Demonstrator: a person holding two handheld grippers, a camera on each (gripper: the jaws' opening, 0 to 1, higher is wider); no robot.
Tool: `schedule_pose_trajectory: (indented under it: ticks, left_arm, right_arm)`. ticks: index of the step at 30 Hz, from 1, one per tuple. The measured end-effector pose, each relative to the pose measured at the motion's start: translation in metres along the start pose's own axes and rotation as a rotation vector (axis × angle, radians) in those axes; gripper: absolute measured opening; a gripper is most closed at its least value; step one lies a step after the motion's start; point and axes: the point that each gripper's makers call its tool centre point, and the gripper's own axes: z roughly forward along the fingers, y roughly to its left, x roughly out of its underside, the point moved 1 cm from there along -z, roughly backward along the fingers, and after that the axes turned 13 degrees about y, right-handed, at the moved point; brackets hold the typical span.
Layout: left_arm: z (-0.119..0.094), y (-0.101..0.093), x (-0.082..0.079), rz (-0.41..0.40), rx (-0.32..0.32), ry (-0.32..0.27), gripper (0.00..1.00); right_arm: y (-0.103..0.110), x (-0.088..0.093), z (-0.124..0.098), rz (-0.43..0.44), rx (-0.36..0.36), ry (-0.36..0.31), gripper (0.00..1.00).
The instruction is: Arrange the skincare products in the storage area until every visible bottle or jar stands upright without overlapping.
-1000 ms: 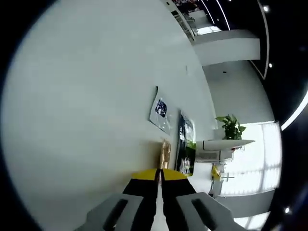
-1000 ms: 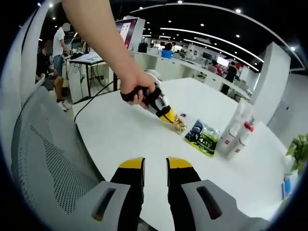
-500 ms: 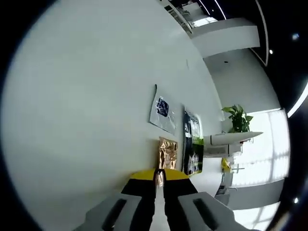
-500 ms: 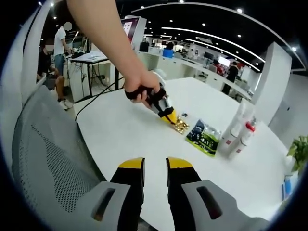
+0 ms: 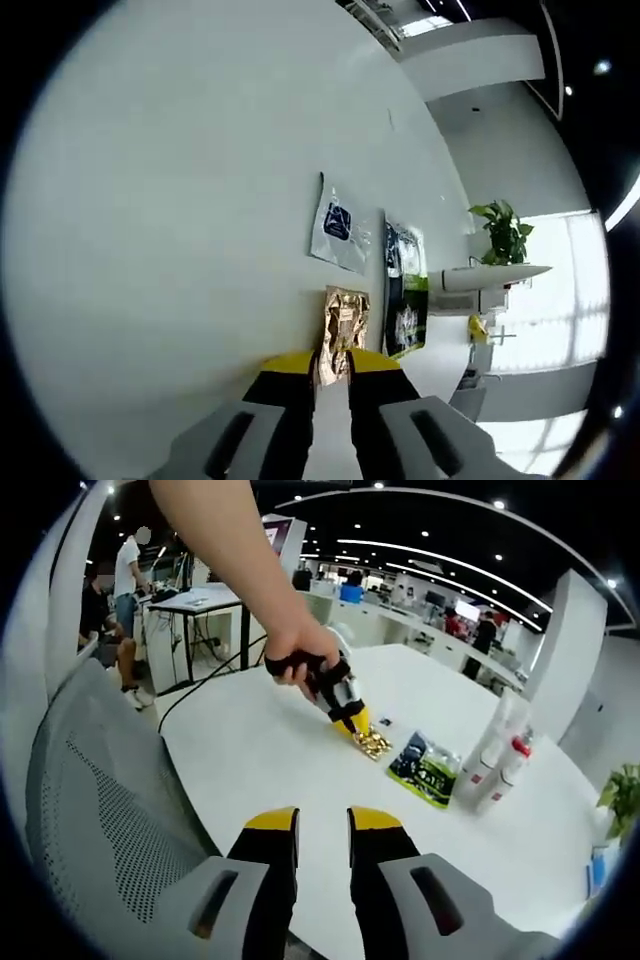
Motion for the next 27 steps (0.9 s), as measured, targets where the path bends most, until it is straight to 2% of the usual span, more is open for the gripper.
schedule_pose_trajectory:
  ticks: [4, 8, 14, 17, 23, 26, 27]
  left_arm:
    - [0.000, -0.001, -0.002, -0.002, -0.022, 0.018, 0.14]
    - [-0.002, -0.001, -0.002, 0.055, -0.090, 0.046, 0.17]
    - [-0.007, -0.003, -0.005, 0.060, -0.098, 0.027, 0.26]
    - [-0.004, -0.008, -0.001, 0.086, -0.082, 0.046, 0.31]
    - [0.003, -0.015, 0.005, 0.107, -0.108, 0.062, 0.33]
    - [0.001, -0.012, 0.001, 0.163, -0.187, 0.056, 0.34]
    - [-0.001, -0.009, 0.002, 0.191, -0.235, 0.066, 0.34]
  right_arm:
    - [0.000, 0.000, 0.000, 0.000, 0.003, 0.000, 0.17]
    - [-0.001, 0.000, 0.000, -0.002, 0.006, 0.002, 0.17]
    - [-0.002, -0.001, -0.001, -0.002, 0.009, -0.004, 0.17]
    - [-0.001, 0.000, -0.001, -0.006, 0.011, -0.002, 0.17]
    - [-0.001, -0.001, -0.001, -0.008, 0.011, -0.005, 0.17]
    - [-0.001, -0.001, -0.002, -0.008, 0.012, -0.003, 0.17]
    - [-0.001, 0.000, -0.002, -0.009, 0.013, -0.003, 0.17]
